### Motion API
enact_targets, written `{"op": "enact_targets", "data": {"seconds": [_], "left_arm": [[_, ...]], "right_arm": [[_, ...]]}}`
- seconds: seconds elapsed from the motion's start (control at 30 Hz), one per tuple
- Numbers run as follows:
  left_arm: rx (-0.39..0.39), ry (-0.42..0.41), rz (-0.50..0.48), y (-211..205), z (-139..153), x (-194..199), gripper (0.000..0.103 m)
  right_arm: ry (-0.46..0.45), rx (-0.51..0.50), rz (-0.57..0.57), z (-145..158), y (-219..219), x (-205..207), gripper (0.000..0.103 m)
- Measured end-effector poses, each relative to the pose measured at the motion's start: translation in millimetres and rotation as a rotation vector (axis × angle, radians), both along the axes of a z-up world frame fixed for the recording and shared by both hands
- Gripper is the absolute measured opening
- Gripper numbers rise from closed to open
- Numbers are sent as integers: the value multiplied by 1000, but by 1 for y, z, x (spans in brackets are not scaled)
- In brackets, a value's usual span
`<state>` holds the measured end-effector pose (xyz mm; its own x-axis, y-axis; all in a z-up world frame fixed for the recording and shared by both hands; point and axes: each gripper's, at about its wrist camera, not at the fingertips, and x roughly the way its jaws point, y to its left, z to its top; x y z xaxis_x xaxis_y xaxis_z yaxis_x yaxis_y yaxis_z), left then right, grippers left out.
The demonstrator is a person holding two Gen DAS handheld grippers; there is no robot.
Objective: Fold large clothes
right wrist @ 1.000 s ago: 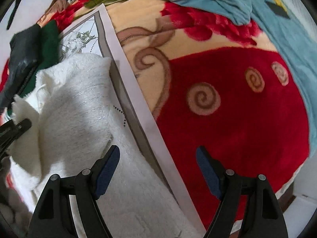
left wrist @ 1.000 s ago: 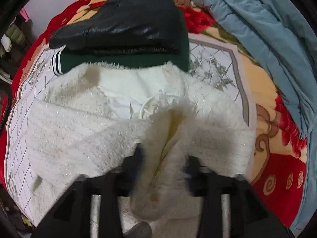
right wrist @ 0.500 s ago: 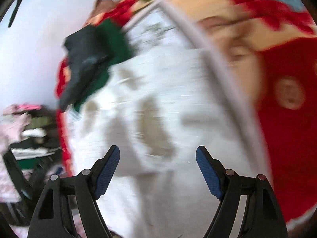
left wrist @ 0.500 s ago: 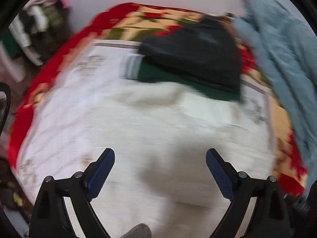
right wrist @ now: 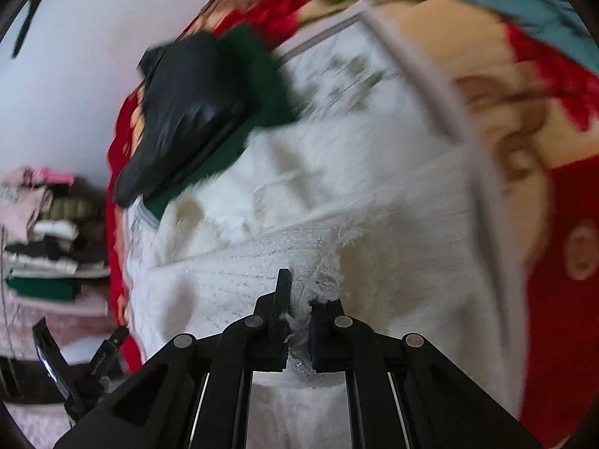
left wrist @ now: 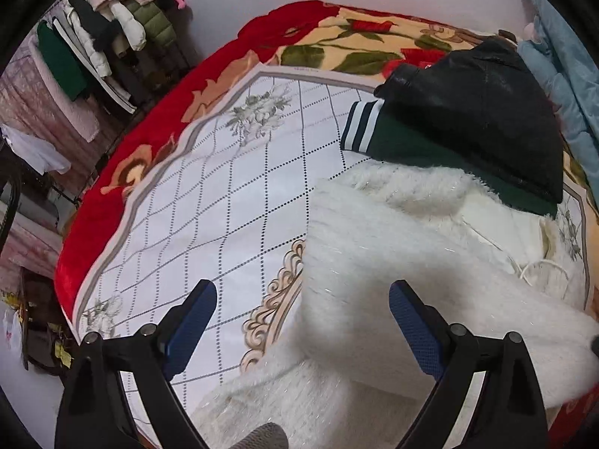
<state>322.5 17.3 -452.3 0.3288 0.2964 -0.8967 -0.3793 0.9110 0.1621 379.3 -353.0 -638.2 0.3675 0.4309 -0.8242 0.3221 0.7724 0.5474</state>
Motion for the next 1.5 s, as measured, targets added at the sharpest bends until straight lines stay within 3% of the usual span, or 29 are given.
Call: {"op": "enact_targets", "data": {"seconds": [0.13,0.27,0.33,0.4,0.53,0.57,0.63,0.7,0.8,0.9,0.97,1.0,1.03,1.07,1.2,1.3,1.4,1.5], "left_arm": [[64,62,22,7,-39,22,94],[77,207,14,18,-106,39,96],[74,202,1,20,-114,39,96],[97,192,-23,16,-103,37,96],[82,167,-89,-1,-65,6,96],[75,168,-107,-5,-59,-6,96],[74,187,-148,-16,-51,-35,96],[84,223,-183,-27,-56,-64,96],[124,287,-212,-35,-81,-89,96],[97,336,-196,-30,-107,-102,96],[83,352,-199,-27,-121,-105,96],[71,354,-197,-24,-124,-106,96],[48,345,-192,-22,-124,-106,96],[32,340,-190,-20,-124,-106,96],[-25,332,-201,-13,-128,-108,96],[-43,325,-210,-5,-128,-108,96],[-78,326,-202,6,-122,-110,96],[-85,288,-202,9,-98,-109,96]], "right_arm": [[38,-57,-24,-18,-16,1,8],[85,-226,36,-51,-9,13,8],[159,-234,65,-79,-6,18,9],[182,-218,65,-83,-9,17,13],[179,-194,29,-44,-19,-9,60],[170,-173,22,-33,-19,-20,61],[162,-133,40,-20,-9,-41,61],[180,-30,99,-16,17,-64,61],[248,100,202,-38,75,-79,60],[282,112,233,-66,118,-77,55],[334,59,245,-95,142,-68,54],[354,8,245,-105,149,-68,50],[361,-40,227,-113,153,-68,27],[351,-103,217,-115,158,-67,10],[311,-157,218,-94,180,-72,7],[272,-196,320,-79,209,-71,7],[336,-113,338,-98,201,-66,11],[362,-22,301,-89,172,-63,13]]}}
